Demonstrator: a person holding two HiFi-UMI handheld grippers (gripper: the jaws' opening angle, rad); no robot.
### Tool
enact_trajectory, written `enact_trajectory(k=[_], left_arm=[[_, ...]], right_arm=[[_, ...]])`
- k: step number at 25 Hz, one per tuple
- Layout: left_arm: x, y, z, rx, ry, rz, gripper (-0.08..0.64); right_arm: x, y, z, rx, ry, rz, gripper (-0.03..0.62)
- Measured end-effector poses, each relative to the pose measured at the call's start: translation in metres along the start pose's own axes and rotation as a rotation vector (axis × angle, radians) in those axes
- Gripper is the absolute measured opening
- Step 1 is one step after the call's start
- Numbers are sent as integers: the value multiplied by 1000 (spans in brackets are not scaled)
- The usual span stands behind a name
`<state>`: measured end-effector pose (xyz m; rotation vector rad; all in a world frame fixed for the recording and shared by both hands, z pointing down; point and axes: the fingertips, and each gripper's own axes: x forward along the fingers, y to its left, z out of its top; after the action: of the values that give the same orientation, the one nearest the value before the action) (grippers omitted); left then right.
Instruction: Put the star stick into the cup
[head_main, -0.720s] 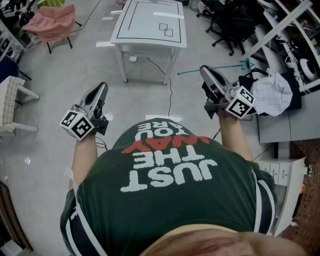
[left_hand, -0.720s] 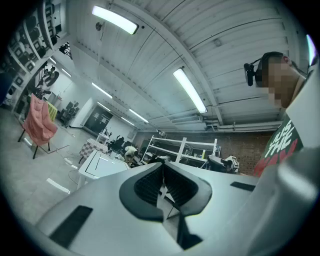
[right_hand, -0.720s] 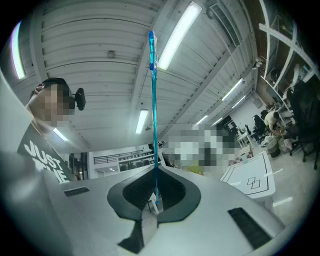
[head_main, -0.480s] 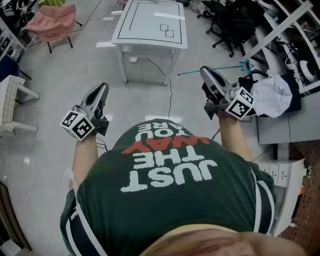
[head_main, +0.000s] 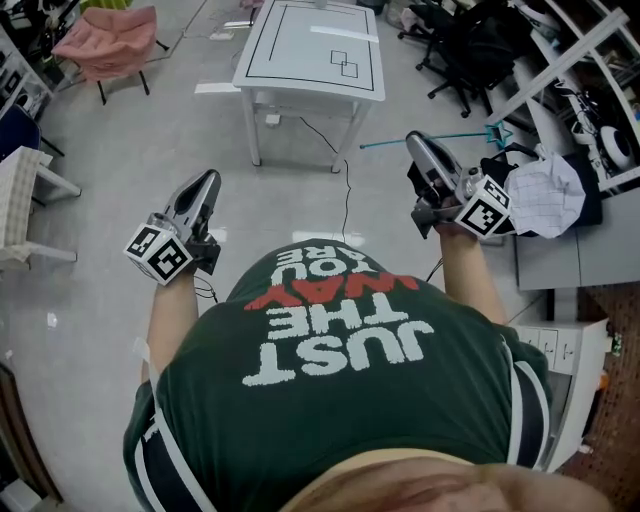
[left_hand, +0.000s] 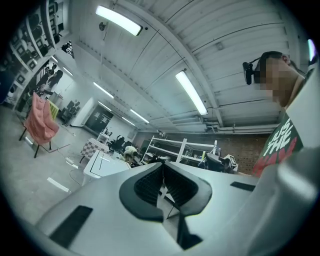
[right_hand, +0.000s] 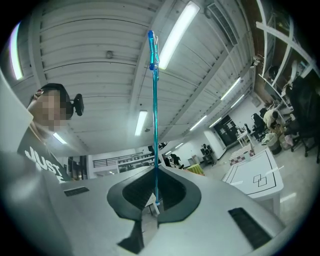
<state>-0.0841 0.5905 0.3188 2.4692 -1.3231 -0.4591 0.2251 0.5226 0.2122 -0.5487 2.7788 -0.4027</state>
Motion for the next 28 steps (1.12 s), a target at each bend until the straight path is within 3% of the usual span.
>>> enact_trajectory(k=[4, 17, 23, 28], left_arm=[[-26, 23, 13, 13, 1, 0, 20], [-103, 107, 57, 8, 7, 9, 20], [-109, 131, 55, -13, 5, 2, 20], [-87, 136, 46, -13, 15, 6, 20]], right_arm=[[24, 3, -3, -4, -17, -37, 43], [134, 51, -24, -50, 10, -41, 43], [157, 53, -34, -54, 34, -40, 43], [155, 29, -30, -52, 28, -30, 43]])
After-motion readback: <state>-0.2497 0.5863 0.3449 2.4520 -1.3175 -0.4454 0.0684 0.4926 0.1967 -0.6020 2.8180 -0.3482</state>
